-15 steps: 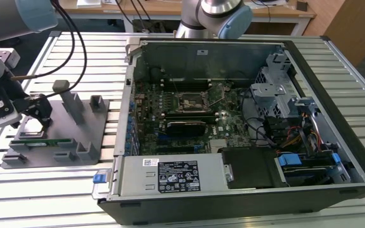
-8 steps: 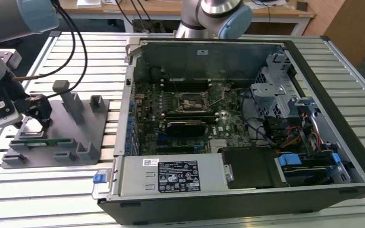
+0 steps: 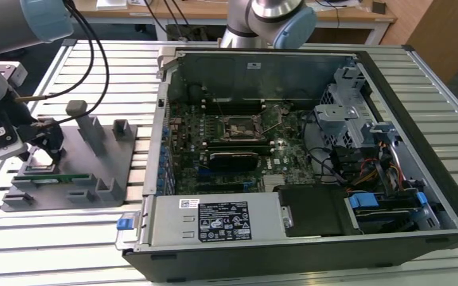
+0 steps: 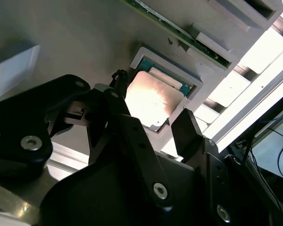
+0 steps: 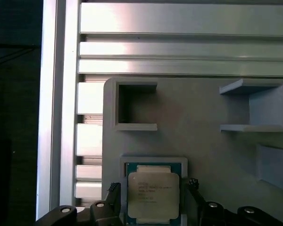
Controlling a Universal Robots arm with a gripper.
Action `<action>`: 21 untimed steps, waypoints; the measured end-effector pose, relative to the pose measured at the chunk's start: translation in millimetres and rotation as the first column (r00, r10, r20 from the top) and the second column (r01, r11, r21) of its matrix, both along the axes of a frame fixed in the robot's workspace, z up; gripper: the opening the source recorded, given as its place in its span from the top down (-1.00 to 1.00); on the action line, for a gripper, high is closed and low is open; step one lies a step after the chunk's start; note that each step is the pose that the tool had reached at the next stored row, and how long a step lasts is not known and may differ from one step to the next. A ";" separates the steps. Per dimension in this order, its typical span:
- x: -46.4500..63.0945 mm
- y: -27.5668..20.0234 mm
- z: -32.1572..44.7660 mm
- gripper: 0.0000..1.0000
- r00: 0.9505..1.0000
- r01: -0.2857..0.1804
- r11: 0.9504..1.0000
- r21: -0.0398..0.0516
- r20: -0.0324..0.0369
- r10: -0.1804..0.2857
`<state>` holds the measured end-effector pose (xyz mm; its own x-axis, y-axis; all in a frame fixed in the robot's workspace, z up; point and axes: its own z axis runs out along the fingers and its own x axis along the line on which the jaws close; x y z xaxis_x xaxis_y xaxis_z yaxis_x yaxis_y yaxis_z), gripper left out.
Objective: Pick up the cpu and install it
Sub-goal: 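Pick up the cpu and move it towards the insertion slot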
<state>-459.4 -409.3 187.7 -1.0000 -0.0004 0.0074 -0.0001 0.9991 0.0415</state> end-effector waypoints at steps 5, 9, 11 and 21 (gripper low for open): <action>-0.2 0.0 -2.5 -0.29 1.000 0.000 1.000 0.000 0.001 0.000; -0.2 0.0 -3.6 -0.25 1.000 0.000 1.000 0.000 0.000 0.000; -0.3 0.0 -3.6 -0.08 1.000 0.000 1.000 0.000 0.000 0.000; -0.3 0.0 -1.7 -0.08 1.000 0.000 1.000 -0.001 0.001 0.000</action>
<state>-459.6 -409.3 186.0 -1.0000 -0.0005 0.0068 -0.0002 0.9992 0.0407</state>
